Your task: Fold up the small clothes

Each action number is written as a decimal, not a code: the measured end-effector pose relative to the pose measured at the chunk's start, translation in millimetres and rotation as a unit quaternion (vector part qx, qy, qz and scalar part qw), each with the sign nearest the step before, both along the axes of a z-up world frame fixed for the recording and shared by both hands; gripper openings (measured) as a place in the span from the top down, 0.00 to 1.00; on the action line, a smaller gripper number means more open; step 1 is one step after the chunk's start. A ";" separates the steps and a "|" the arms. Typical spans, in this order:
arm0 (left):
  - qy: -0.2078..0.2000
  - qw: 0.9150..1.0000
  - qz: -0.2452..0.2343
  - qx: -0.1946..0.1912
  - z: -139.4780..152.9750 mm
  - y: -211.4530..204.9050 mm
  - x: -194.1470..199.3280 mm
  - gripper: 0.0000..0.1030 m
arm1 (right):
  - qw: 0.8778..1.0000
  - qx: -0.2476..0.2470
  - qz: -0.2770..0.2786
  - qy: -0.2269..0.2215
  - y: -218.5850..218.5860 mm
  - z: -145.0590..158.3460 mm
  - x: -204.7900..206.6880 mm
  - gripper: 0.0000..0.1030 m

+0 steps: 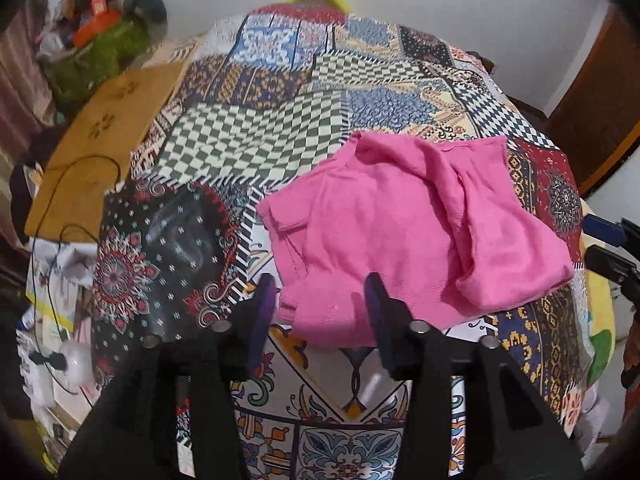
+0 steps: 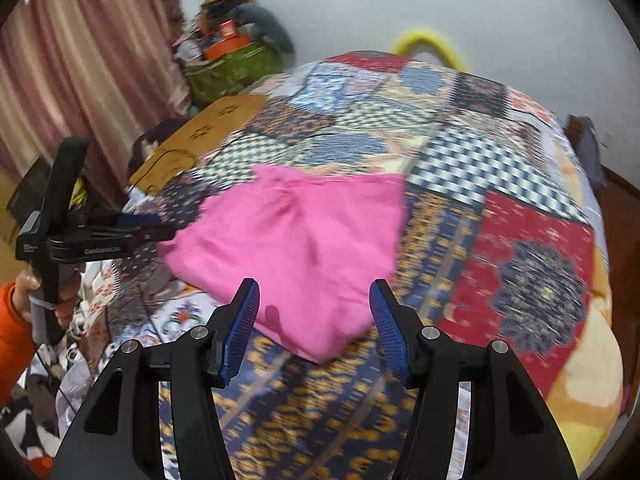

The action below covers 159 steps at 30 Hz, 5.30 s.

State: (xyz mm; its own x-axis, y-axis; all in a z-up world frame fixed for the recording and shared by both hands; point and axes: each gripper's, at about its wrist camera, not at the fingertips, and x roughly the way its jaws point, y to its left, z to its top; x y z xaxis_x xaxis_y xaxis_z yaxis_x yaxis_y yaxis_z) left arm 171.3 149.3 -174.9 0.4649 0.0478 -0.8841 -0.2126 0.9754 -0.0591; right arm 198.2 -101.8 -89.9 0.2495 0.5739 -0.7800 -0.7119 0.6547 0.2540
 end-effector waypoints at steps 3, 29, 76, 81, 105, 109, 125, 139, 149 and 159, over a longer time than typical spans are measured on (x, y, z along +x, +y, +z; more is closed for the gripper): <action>0.001 1.000 -0.005 0.002 -4.8 -0.5 -1.3 0.51 | 1.000 -0.006 0.026 0.000 27.1 -4.3 -4.9 0.48; 0.012 0.999 -0.035 -0.011 -40.7 -4.8 -5.7 0.46 | 0.998 -0.033 0.048 -0.022 78.1 -19.8 15.6 0.91; 0.005 1.000 0.026 -0.001 -36.8 64.9 38.5 0.42 | 0.997 -0.073 -0.032 -0.003 9.3 -42.2 32.4 0.44; 0.000 0.990 0.044 -0.136 -37.4 72.9 23.7 0.40 | 0.998 -0.047 -0.039 0.012 12.3 -39.0 29.2 0.33; -0.009 0.993 0.002 -0.115 -46.8 26.8 54.8 0.83 | 0.993 0.012 -0.052 0.106 35.6 -70.0 41.2 0.87; -0.052 0.994 0.001 -0.096 -9.4 36.3 39.7 0.84 | 0.996 0.019 -0.043 0.078 37.4 -46.5 31.0 0.87; -0.020 0.994 0.042 -0.103 -31.6 97.5 -2.7 0.84 | 0.999 -0.017 0.002 0.045 100.1 -43.1 -3.2 0.86; -0.012 0.998 0.052 -0.043 -24.8 108.4 -14.9 0.76 | 0.997 -0.068 -0.010 -0.035 90.8 -19.0 -14.1 0.61; -0.060 0.997 -0.011 -0.039 14.3 67.9 -20.7 0.73 | 0.997 -0.007 0.046 -0.054 118.5 16.3 -35.5 0.52; 0.012 0.999 -0.009 -0.036 -48.0 52.3 -7.8 0.70 | 0.997 -0.057 0.058 0.004 123.0 -50.9 -32.3 0.52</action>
State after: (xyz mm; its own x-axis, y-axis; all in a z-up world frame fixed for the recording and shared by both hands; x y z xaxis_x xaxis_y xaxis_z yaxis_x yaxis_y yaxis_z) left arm 163.5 201.6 -222.9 0.4437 -0.0242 -0.8958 -0.1963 0.9727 -0.1235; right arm 165.8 21.1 -140.8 0.1797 0.5067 -0.8432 -0.7828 0.5928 0.1894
